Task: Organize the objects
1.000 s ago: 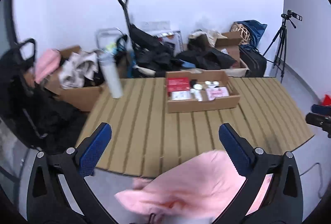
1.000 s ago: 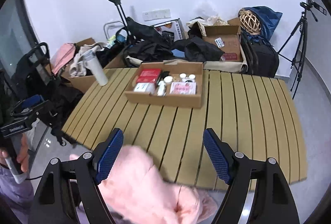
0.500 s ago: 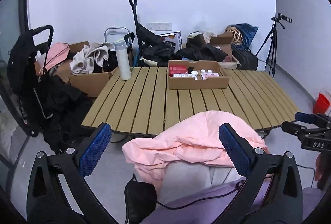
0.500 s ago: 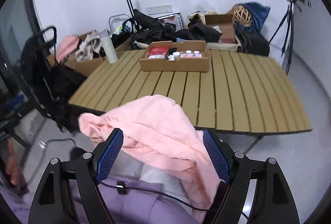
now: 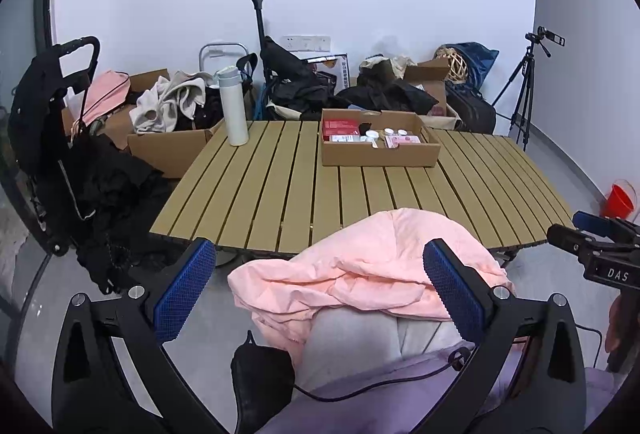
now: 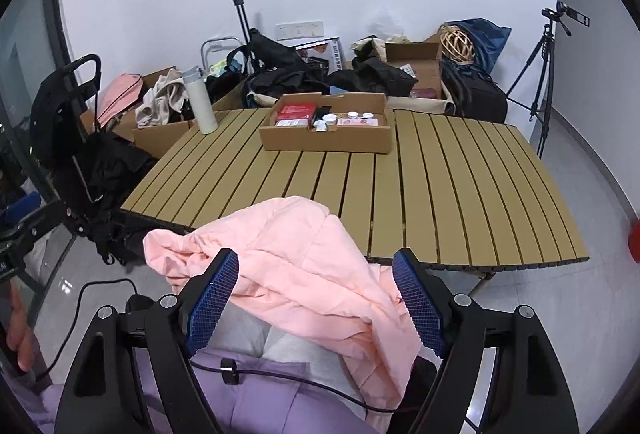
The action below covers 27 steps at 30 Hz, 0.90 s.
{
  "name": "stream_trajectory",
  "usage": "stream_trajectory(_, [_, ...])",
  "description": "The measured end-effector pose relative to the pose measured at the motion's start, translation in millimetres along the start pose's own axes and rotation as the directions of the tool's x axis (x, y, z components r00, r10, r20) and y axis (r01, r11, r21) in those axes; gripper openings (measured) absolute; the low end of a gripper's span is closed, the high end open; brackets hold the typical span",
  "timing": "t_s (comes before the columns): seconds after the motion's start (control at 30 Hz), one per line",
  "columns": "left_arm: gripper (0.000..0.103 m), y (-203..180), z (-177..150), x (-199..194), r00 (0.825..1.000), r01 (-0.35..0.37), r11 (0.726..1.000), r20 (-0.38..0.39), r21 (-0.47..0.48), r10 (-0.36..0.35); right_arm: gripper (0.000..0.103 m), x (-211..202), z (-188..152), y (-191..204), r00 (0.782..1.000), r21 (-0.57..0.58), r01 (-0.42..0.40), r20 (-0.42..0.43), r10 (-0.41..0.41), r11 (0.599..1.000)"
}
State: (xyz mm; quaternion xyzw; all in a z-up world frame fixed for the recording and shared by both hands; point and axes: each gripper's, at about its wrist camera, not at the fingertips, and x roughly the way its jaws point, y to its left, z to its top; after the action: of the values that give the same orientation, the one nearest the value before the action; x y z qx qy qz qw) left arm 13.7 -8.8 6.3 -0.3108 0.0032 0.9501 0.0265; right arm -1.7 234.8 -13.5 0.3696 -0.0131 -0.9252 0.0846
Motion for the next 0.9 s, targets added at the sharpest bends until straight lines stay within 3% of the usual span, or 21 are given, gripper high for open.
stream_trajectory(0.9, [0.103,2.6,-1.9,5.7,1.0,0.013,1.0,-0.026,0.009,-0.013,0.083,4.6,-0.6,1.0,1.0,-0.009,0.01,0.002,-0.01,1.0])
